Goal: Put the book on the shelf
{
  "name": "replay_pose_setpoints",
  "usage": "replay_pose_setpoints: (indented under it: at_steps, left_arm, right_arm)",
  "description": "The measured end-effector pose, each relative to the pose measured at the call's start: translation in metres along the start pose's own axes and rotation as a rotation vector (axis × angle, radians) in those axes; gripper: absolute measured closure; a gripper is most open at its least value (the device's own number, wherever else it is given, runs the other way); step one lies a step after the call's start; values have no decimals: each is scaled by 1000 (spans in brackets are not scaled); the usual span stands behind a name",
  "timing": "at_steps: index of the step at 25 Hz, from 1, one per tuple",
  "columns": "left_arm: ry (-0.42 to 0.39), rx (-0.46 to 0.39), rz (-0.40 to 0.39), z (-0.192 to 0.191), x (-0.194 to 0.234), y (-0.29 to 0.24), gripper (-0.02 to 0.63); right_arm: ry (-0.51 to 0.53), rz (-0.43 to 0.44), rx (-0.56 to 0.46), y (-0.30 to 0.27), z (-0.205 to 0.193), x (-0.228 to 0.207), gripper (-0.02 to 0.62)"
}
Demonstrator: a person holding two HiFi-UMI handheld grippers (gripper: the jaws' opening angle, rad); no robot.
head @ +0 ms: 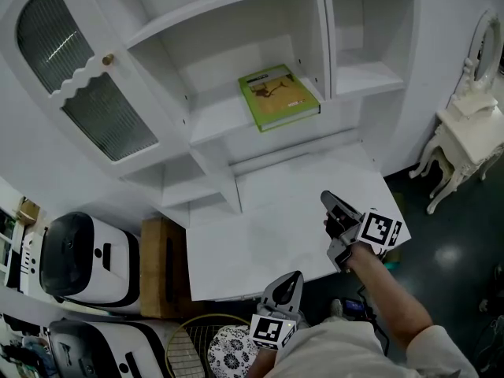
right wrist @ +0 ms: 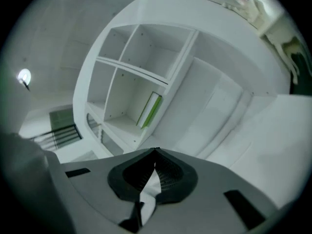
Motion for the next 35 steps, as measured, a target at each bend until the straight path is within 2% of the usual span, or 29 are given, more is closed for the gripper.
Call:
replay_pose_setpoints:
  at_steps: [4,7,15,17,19,29,35]
  left_arm:
    - [3,0,-4,0,-3,0,603]
    - [1,5,-6,-1,-4,2,603]
    - [-2,4,-12,-1,-9,2,603]
    - [0,2,-14,0,-11,2,603]
    - [2,2,-14,-1,-12,2,603]
    - [-9,3,-10,0,-22,0,603]
    - [-11,47,5,-8,-51,2,603]
  right_arm:
    - [339,-70,107,16,-13,10,577]
    - [528,-79,165,23,-27,24,578]
    - [998,16,272,38,-69,63,577]
    - [1159,25,314,44,-78,70,577]
    - [1258,13,351,51,-85,72,577]
    - [1256,-13,396,85,-92,66,575]
    - [1190,-48,452,123,-95,45,575]
Point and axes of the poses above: the fingertips, and each gripper's own axes: y backward along the fingers, x to its left, z out of its top, the point moved 9 cm from there along y, backward along the fingers, and after that the axes turned 5 degrees about z, right-handed, at the moved point
